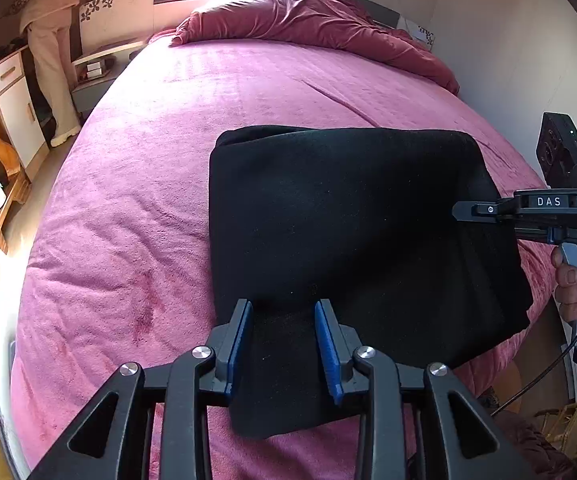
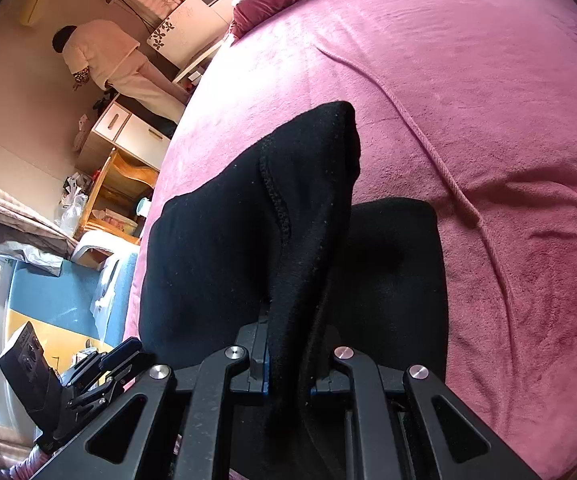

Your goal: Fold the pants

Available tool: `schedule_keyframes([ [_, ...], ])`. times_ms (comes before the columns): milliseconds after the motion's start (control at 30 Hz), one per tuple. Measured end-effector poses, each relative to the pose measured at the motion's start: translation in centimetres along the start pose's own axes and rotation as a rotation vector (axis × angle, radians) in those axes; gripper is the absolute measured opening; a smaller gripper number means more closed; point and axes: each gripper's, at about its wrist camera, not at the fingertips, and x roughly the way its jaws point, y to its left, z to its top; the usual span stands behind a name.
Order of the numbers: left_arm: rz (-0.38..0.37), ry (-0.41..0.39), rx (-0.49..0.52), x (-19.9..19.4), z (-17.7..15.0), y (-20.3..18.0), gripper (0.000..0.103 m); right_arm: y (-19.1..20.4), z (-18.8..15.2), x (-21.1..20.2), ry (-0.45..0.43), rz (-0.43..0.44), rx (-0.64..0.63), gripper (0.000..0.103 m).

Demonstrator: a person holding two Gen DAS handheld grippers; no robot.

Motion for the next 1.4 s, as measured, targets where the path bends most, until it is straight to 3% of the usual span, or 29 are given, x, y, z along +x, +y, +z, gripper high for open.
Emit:
schedule_keyframes([
  [333, -0.013, -0.007, -0.01, -0.5, 0.0, 0.1, 0.033, -1.7, -0.5, 2.6, 0.027, -0.025, 0.093, 0.014],
  [533, -0.1, -0.037, -0.189, -2.1, -0.2, 4.3, 0.033, -1.8, -1.0, -0.4, -0.025, -0.053, 0.105, 0.025],
  [667, -0.107, -0.065, -0.288, -2.7, -0.5, 7.6, 0.033, -2.2, -2.4, -3.9, -0.055, -0.06, 0.095, 0.027],
  [767, -0.109, -0.051, -0.338, -2.2, -0.8, 9.1, 0.033, -2.3, -4.3, -5.1, -0.029, -0.051, 0.08, 0.028],
  [833, -0.113, -0.045, -0.342, -1.9, -0.8, 9.2, 0.033, -2.4, -5.6, -5.0, -0.004, -0.045, 0.078, 0.046],
  [967, -0.141, -0.034, -0.298, -1.3, -0.7, 7.9, 0.033, -2.2, -7.7, -3.7, 0.008, -0.017, 0.101, 0.05],
  [1100, -0.173, -0.018, -0.232, -0.8, -0.6, 5.8, 0.033, -1.8, -7.6, -1.8, 0.032, -0.04, 0.098, 0.049],
  [1133, -0.177, -0.013, -0.221, -0.7, -0.6, 5.4, 0.033, -1.5, -7.5, -1.6, 0.037, -0.049, 0.081, 0.032],
  [1167, -0.183, -0.009, -0.209, -0.6, -0.7, 4.9, 0.033, -1.2, -7.4, -1.4, 0.041, -0.07, 0.056, 0.023],
  [1233, -0.196, -0.004, -0.184, -0.5, -0.7, 4.1, 0.033, -0.5, -7.0, -1.6, 0.038, -0.075, 0.027, 0.014],
  [1400, -0.238, 0.012, -0.118, -0.7, -0.9, 2.3, 0.033, 0.9, -6.5, -4.2, -0.02, -0.104, -0.054, 0.013],
])
